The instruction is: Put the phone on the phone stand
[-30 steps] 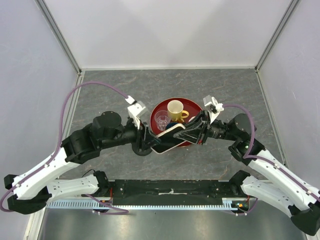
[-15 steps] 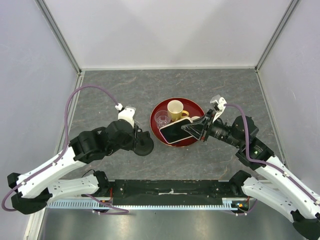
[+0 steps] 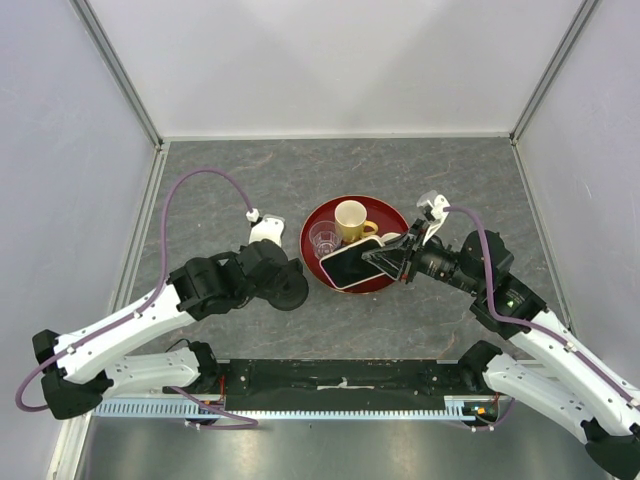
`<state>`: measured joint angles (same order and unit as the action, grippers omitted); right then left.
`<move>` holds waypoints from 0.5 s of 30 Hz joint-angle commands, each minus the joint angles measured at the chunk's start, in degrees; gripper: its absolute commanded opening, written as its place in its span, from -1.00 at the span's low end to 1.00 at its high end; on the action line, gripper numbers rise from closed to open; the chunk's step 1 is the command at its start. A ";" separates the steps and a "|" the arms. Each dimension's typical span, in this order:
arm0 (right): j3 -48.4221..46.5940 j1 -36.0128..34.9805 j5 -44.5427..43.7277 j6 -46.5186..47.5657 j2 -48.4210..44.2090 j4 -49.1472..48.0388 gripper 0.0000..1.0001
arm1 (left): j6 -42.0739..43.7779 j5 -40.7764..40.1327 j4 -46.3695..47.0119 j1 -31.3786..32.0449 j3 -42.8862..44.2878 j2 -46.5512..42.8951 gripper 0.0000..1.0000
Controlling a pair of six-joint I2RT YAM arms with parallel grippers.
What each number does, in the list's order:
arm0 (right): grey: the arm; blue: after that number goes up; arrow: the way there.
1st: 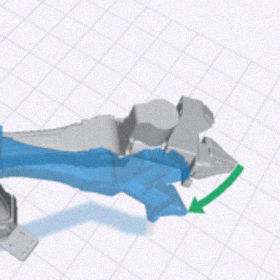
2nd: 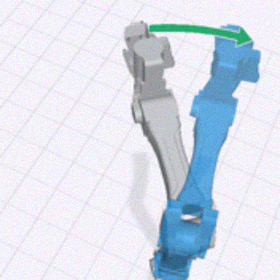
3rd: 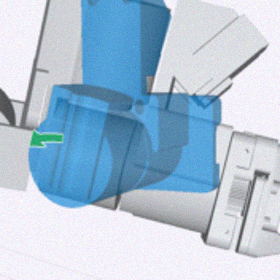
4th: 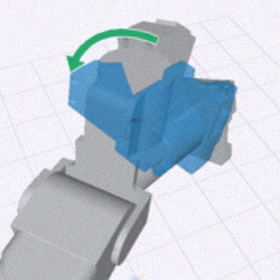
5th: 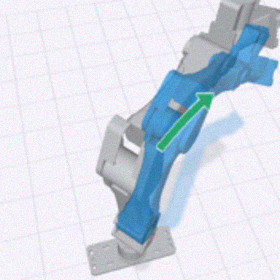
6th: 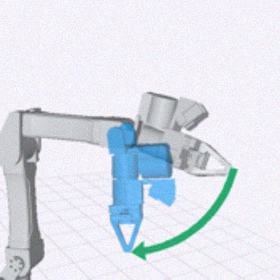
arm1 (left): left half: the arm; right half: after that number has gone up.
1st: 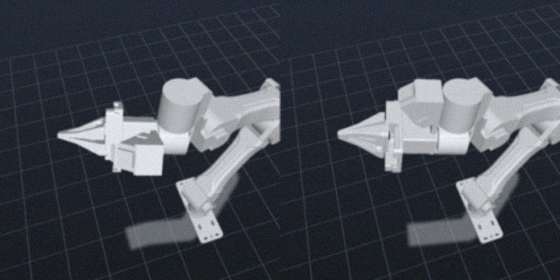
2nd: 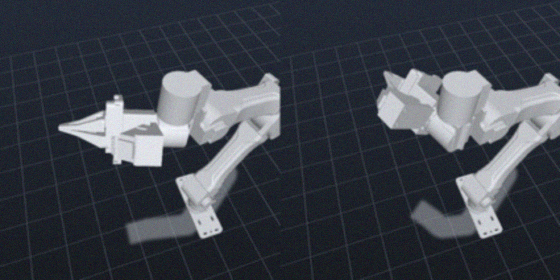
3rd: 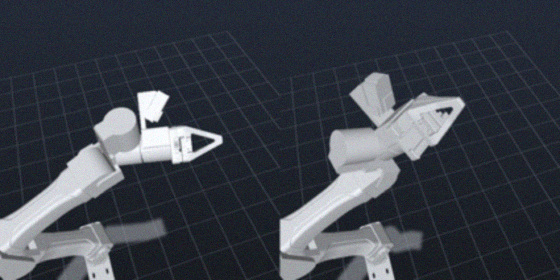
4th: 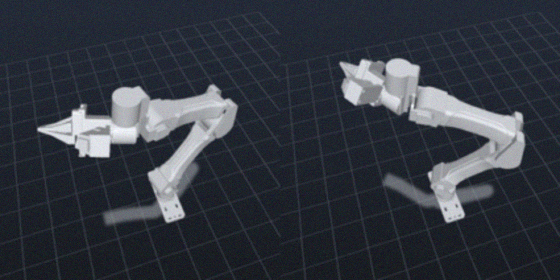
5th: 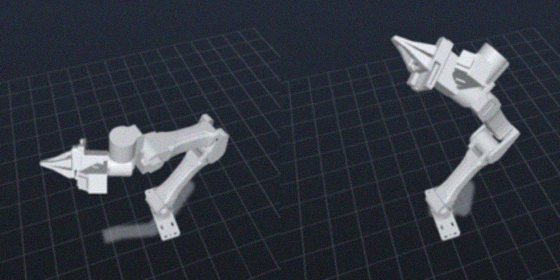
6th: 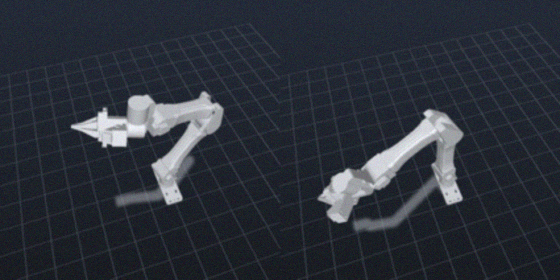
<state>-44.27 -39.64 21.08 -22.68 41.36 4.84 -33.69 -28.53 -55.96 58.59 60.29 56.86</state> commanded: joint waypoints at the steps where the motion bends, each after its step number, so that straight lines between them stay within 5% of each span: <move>1: -2.75 -0.18 1.06 -0.26 0.12 -5.45 -1.00 | -0.67 -2.32 2.35 -0.05 -1.23 0.36 -0.36; 9: -2.40 -0.18 3.18 -1.49 2.40 -7.48 -1.00 | -1.20 -4.86 3.49 -0.14 -3.60 -1.14 -0.22; 15: -2.40 -0.18 5.19 -1.84 4.42 -8.27 -1.00 | 1.17 -5.30 8.41 -0.58 -5.36 -1.58 -0.42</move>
<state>-44.27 -39.64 23.86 -23.20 44.91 3.62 -33.58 -31.03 -52.90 58.54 55.35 56.47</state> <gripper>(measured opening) 0.198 0.336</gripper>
